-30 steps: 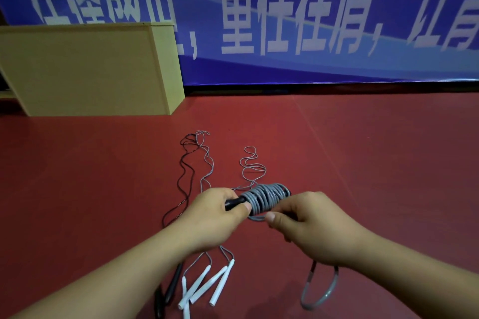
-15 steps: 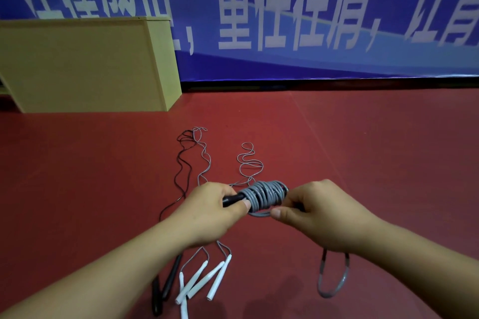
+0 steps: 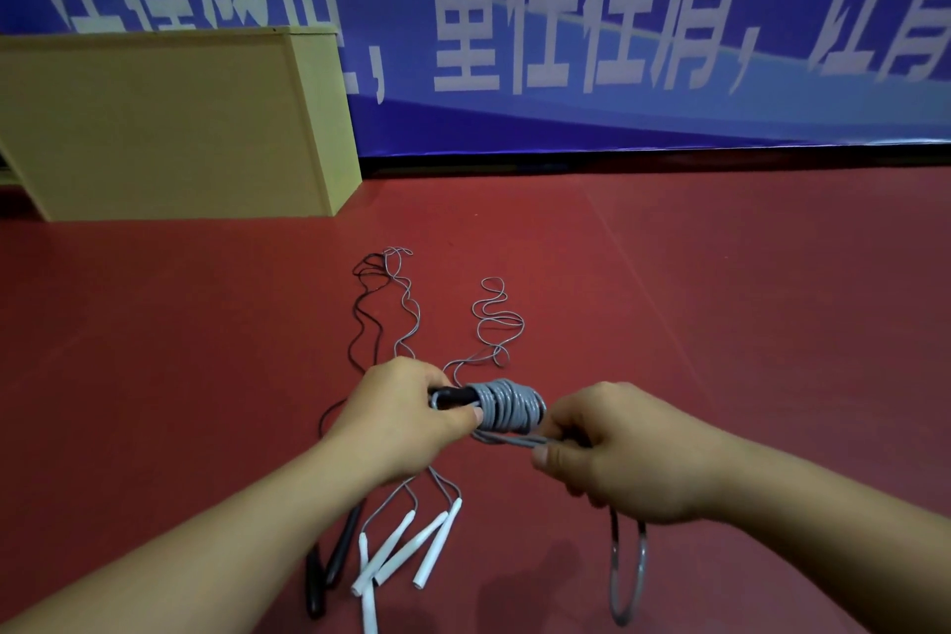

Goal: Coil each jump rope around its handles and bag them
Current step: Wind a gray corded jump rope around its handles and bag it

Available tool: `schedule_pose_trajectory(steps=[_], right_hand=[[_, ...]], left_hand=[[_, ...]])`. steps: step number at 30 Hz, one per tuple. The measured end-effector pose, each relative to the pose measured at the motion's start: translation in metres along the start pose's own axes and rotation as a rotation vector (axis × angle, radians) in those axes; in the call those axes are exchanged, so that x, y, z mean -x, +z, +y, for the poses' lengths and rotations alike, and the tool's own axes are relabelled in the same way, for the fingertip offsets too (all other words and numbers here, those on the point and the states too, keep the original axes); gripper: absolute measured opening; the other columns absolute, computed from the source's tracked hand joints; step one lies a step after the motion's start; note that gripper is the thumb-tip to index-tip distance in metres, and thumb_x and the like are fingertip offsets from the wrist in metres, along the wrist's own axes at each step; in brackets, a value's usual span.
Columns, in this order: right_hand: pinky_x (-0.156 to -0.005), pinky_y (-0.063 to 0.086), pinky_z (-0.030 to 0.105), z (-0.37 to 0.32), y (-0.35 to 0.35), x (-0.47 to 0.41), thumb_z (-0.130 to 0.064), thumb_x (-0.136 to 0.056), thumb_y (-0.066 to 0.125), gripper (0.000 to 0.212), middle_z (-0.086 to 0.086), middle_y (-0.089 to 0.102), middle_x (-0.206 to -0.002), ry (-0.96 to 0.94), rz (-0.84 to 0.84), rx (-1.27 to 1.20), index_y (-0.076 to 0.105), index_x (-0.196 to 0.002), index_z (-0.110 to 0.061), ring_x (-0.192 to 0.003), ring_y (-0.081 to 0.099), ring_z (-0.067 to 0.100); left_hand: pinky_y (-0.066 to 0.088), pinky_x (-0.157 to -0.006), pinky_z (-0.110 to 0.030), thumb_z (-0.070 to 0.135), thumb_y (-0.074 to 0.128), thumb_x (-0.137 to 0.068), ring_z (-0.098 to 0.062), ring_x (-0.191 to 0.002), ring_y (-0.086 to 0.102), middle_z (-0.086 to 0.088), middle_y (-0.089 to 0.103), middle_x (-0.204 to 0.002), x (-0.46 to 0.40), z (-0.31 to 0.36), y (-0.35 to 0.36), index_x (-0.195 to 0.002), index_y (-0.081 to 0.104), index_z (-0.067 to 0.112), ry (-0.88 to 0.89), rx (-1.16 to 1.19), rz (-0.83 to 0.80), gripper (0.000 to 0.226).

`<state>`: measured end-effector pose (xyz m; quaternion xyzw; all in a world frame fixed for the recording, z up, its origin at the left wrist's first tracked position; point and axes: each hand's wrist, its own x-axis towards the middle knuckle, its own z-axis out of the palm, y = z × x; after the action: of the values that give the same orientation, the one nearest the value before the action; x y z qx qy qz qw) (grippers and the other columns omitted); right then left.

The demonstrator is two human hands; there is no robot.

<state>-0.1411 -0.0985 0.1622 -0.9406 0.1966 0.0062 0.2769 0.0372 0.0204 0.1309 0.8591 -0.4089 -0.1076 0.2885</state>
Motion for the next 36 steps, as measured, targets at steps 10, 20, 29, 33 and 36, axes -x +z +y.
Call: schedule_pose_trajectory(steps=[10, 20, 29, 33, 36], right_hand=[[-0.056, 0.051, 0.024, 0.003, 0.000, 0.001, -0.025, -0.098, 0.052, 0.021, 0.003, 0.067, -0.065, 0.077, 0.008, -0.216, 0.061, -0.086, -0.010, -0.061, 0.070, 0.013], [-0.056, 0.048, 0.024, 0.012, -0.002, -0.003, -0.040, -0.089, 0.065, 0.015, -0.005, 0.067, -0.073, -0.008, 0.260, -0.039, 0.070, -0.084, -0.026, -0.059, 0.060, 0.007], [-0.065, 0.046, 0.019, 0.032, -0.006, -0.014, -0.037, -0.078, 0.078, 0.012, -0.007, 0.068, -0.072, -0.018, 0.335, -0.123, 0.068, -0.078, -0.029, -0.065, 0.059, 0.002], [-0.063, 0.048, 0.021, 0.037, -0.007, -0.017, -0.015, -0.079, 0.078, 0.014, 0.000, 0.063, -0.072, -0.079, 0.316, -0.428, 0.065, -0.085, -0.017, -0.063, 0.055, 0.007], [-0.057, 0.047, 0.017, 0.035, -0.008, -0.014, -0.018, -0.074, 0.075, 0.016, 0.000, 0.063, -0.068, -0.188, 0.278, -0.436, 0.064, -0.083, -0.009, -0.060, 0.055, 0.006]], left_hand=[[0.050, -0.068, -0.032, 0.044, 0.070, -0.081, -0.019, -0.078, 0.063, 0.004, 0.066, -0.077, 0.000, -0.004, 0.001, -0.082, 0.065, 0.024, 0.098, -0.203, -0.111, 0.020], [0.045, -0.068, -0.030, 0.034, 0.061, -0.091, -0.010, -0.070, 0.053, 0.011, 0.056, -0.074, 0.013, 0.002, 0.004, -0.090, 0.061, 0.025, 0.303, -0.133, -0.508, 0.009], [0.047, -0.077, -0.036, 0.021, 0.064, -0.090, -0.009, -0.077, 0.056, 0.003, 0.064, -0.081, 0.019, 0.010, -0.007, -0.094, 0.067, 0.020, 0.299, 0.270, -0.650, 0.005], [0.045, -0.077, -0.029, 0.017, 0.063, -0.086, -0.010, -0.078, 0.058, 0.000, 0.064, -0.083, 0.023, 0.015, -0.010, -0.095, 0.066, 0.014, 0.249, 0.608, -0.737, 0.010], [0.050, -0.079, -0.030, 0.019, 0.071, -0.080, -0.012, -0.077, 0.064, -0.004, 0.066, -0.085, 0.025, 0.017, -0.014, -0.105, 0.062, 0.005, 0.169, 0.886, -0.794, 0.030]])
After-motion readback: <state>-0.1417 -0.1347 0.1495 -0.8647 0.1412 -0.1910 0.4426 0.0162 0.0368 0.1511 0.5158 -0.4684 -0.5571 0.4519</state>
